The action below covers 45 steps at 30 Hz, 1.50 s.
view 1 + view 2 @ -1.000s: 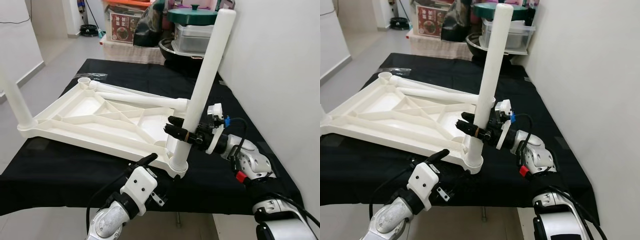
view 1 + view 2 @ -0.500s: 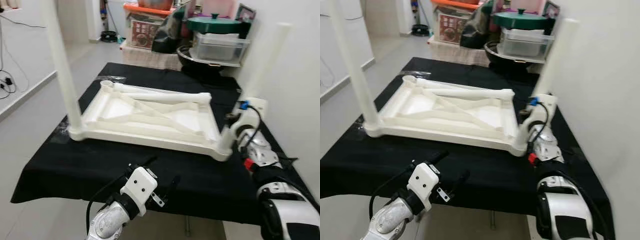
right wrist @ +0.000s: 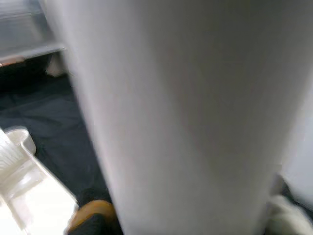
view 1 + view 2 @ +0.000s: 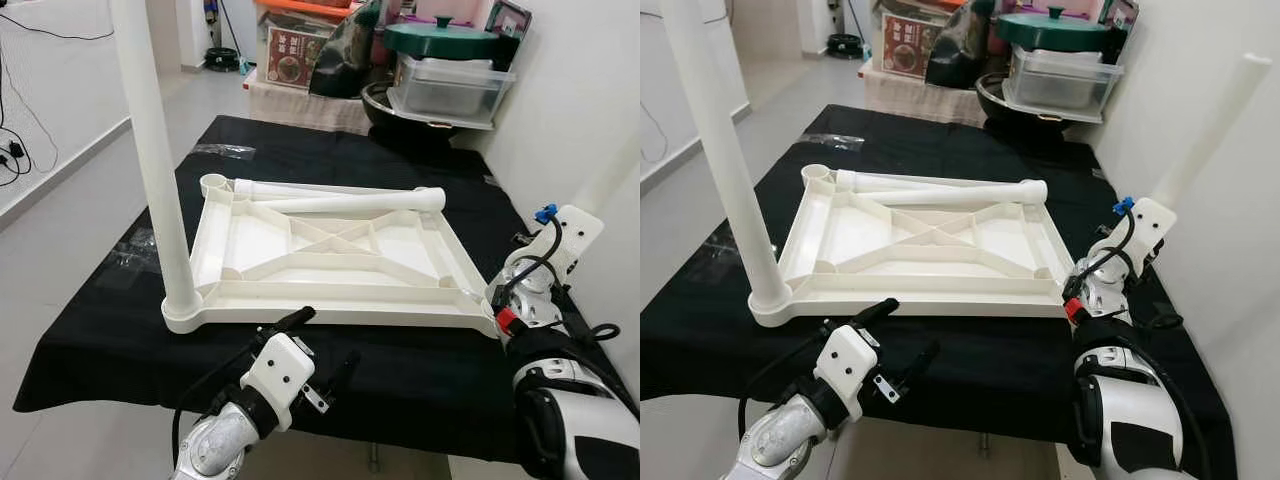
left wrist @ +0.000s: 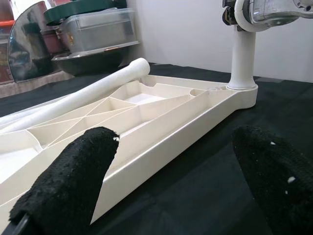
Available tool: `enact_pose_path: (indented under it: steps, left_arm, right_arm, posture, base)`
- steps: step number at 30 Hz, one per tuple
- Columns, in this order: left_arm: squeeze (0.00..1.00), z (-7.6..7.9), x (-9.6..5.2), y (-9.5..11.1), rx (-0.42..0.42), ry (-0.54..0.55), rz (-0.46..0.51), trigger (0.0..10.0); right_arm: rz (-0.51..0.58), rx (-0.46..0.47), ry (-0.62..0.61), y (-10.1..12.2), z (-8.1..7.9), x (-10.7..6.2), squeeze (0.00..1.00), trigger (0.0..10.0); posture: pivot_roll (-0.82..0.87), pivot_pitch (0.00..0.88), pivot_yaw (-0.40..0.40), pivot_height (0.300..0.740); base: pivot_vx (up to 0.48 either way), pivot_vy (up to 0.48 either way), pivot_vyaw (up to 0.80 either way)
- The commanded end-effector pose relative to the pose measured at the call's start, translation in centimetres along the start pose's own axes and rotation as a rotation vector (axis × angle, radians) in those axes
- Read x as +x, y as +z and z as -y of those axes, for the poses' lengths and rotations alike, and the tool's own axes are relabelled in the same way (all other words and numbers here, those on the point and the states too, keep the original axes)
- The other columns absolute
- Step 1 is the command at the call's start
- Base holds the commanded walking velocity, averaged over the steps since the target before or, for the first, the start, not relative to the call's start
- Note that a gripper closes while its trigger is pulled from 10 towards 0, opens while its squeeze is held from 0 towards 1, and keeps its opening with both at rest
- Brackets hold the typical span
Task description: Building children table
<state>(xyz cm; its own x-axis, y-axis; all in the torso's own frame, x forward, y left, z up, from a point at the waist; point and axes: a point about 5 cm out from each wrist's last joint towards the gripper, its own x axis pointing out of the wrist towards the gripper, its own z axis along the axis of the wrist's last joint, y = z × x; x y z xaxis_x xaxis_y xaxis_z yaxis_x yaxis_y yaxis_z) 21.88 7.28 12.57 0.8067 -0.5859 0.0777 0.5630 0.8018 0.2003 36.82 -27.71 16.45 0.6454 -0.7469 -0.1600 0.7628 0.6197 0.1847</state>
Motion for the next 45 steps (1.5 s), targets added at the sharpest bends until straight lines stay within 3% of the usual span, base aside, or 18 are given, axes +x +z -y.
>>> enact_pose_path:
  steps: [1,11,12,18,25,26,28,29,32,33,35,36,40,41,42,43,44,45]
  left_arm:
    - [0.00,0.1,-0.1,-0.3,-0.002,-0.001,-0.014,10.0]
    - [0.00,0.1,-0.1,-0.3,-0.004,-0.003,-0.014,10.0]
    - [0.00,0.1,-0.1,-0.3,-0.004,-0.002,-0.015,10.0]
    - [0.00,0.2,-0.2,-0.3,-0.006,-0.002,-0.018,10.0]
    - [0.00,0.2,-0.3,-0.3,-0.007,-0.003,-0.019,10.0]
    - [0.00,0.2,-0.3,-0.3,-0.010,-0.004,-0.021,10.0]
    - [0.00,0.2,-0.3,-0.3,-0.010,-0.004,-0.021,10.0]
    - [0.00,0.3,-0.4,-0.3,-0.012,-0.004,-0.022,10.0]
    - [0.00,0.3,-0.4,-0.3,-0.012,-0.004,-0.022,10.0]
    - [0.00,0.3,-0.4,-0.3,-0.014,-0.004,-0.023,10.0]
    - [0.00,0.3,-0.4,-0.3,-0.014,-0.004,-0.023,10.0]
    - [0.00,0.4,-0.4,-0.3,-0.018,-0.003,-0.025,10.0]
    - [0.00,0.4,-0.4,-0.3,-0.019,-0.003,-0.025,10.0]
    - [0.00,0.4,-0.4,-0.3,-0.020,-0.002,-0.026,10.0]
    - [0.00,0.4,-0.4,-0.3,-0.020,-0.002,-0.026,10.0]
    - [0.00,0.4,-0.4,-0.3,-0.020,0.000,-0.026,10.0]
    - [0.00,0.4,-0.4,-0.3,-0.020,0.000,-0.026,10.0]
    - [0.00,0.3,-0.4,-0.3,-0.019,0.000,-0.026,10.0]
  right_arm:
    - [-0.118,-0.010,-0.068,-2.7,1.5,0.0,1.00,10.0]
    - [-0.078,-0.018,-0.058,-2.8,1.0,-0.7,1.00,10.0]
    - [-0.082,-0.023,-0.008,-3.3,0.8,-1.1,0.00,10.0]
    - [-0.096,-0.039,0.118,-5.0,0.8,-2.9,0.00,10.0]
    - [-0.108,-0.044,0.146,-5.6,1.0,-3.7,0.00,10.0]
    - [-0.136,-0.049,0.197,-6.4,1.3,-5.0,0.00,10.0]
    - [-0.136,-0.049,0.197,-6.4,1.3,-5.0,0.00,10.0]
    - [-0.150,-0.067,0.274,-6.9,1.6,-6.3,0.00,10.0]
    - [-0.150,-0.067,0.274,-6.9,1.6,-6.3,0.00,10.0]
    - [-0.181,-0.128,0.431,-7.3,1.6,-7.6,0.00,10.0]
    - [-0.181,-0.128,0.431,-7.3,1.6,-7.6,0.00,10.0]
    - [-0.292,-0.211,0.609,-8.2,2.4,-8.6,0.00,10.0]
    - [-0.320,-0.229,0.678,-8.3,2.4,-9.0,0.00,10.0]
    - [-0.353,-0.214,0.837,-8.2,1.6,-9.9,0.00,10.0]
    - [-0.353,-0.214,0.837,-8.2,1.6,-9.9,0.00,10.0]
    - [-0.373,-0.234,1.017,-8.0,0.8,-11.0,0.00,10.0]
    - [-0.373,-0.234,1.017,-8.0,0.8,-11.0,0.00,10.0]
    - [-0.394,-0.270,1.221,-7.3,0.1,-12.1,0.00,10.0]
  posture:
    - [0.12,0.000,-0.118,0.740]
    - [0.11,0.000,-0.118,0.740]
    - [0.11,0.000,-0.119,0.740]
    - [0.10,0.000,-0.112,0.740]
    - [0.10,0.000,-0.111,0.740]
    - [0.09,0.000,-0.108,0.740]
    - [0.09,0.000,-0.108,0.740]
    - [0.09,0.000,-0.111,0.740]
    - [0.09,0.000,-0.111,0.740]
    - [0.08,0.000,-0.112,0.740]
    - [0.08,0.000,-0.112,0.740]
    - [0.07,0.000,-0.113,0.740]
    - [0.07,0.000,-0.113,0.740]
    - [0.08,0.000,-0.115,0.740]
    - [0.08,0.000,-0.115,0.740]
    - [0.08,0.000,-0.112,0.740]
    - [0.08,0.000,-0.112,0.740]
    - [0.08,0.000,-0.114,0.740]
  base:
    - [0.000,0.000,0.00]
    - [0.000,0.000,0.00]
    - [0.000,0.000,0.00]
    - [0.000,0.000,0.00]
    - [0.000,0.000,0.00]
    - [0.000,0.000,0.00]
    - [0.000,0.000,0.00]
    - [0.000,0.000,0.00]
    - [0.000,0.000,0.00]
    - [0.000,0.000,0.00]
    - [0.000,0.000,0.00]
    - [0.000,0.000,0.00]
    - [0.000,0.000,0.00]
    - [0.000,0.000,0.00]
    - [0.000,0.000,0.00]
    - [0.000,0.000,0.00]
    - [0.000,0.000,0.00]
    - [0.000,0.000,0.00]
